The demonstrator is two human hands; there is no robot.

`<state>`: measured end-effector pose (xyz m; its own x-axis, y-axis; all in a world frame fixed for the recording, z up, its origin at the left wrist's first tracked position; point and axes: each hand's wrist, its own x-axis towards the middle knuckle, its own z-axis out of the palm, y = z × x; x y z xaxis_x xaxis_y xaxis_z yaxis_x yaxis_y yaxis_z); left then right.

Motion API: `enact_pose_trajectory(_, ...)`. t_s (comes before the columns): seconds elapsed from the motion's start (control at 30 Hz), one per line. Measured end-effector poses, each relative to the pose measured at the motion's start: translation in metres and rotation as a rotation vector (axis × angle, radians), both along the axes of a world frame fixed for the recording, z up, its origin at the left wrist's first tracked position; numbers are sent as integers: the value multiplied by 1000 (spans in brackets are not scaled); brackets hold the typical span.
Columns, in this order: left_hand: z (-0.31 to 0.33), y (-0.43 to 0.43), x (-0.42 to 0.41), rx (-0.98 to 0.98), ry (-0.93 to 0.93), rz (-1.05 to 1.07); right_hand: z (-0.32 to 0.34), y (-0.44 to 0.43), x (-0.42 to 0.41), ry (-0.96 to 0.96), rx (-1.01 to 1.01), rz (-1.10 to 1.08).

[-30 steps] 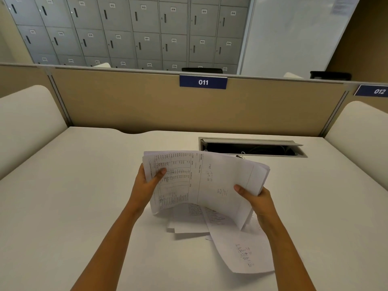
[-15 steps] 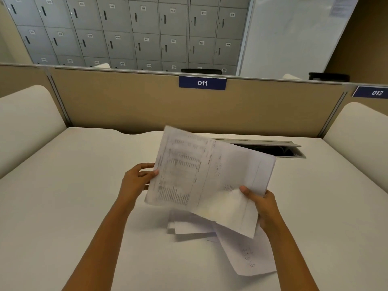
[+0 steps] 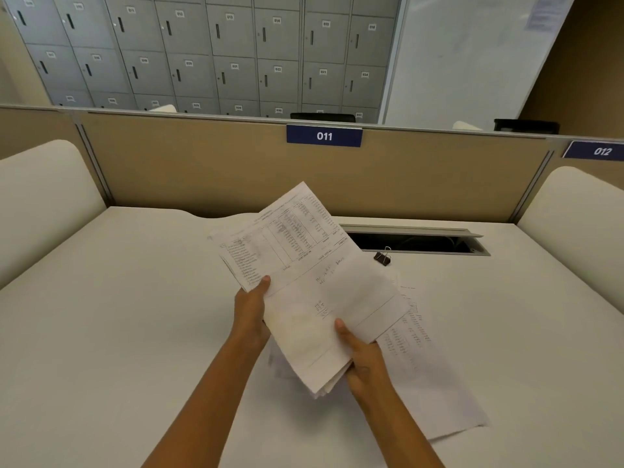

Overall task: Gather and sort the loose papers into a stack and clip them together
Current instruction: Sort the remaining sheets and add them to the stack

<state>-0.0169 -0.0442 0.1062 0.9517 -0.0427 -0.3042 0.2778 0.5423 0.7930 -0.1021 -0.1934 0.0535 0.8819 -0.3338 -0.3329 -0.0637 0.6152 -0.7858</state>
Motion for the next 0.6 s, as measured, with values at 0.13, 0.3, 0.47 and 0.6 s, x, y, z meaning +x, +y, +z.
enact_pose_trajectory(0.13,-5,15,4,-10,-35,-35,8,-19,4,-57,-117,-65)
enact_pose_trajectory(0.3,-14,37,9,80,-115,-183,30,-65,12,-136,-509,-38)
enact_pose_trajectory(0.47,-22,33,2,139,-129,-329,55,-64,29,-119,-882,118)
enact_pose_trajectory(0.6,-25,31,1,132,-124,-338,56,-50,29,-201,-1096,75)
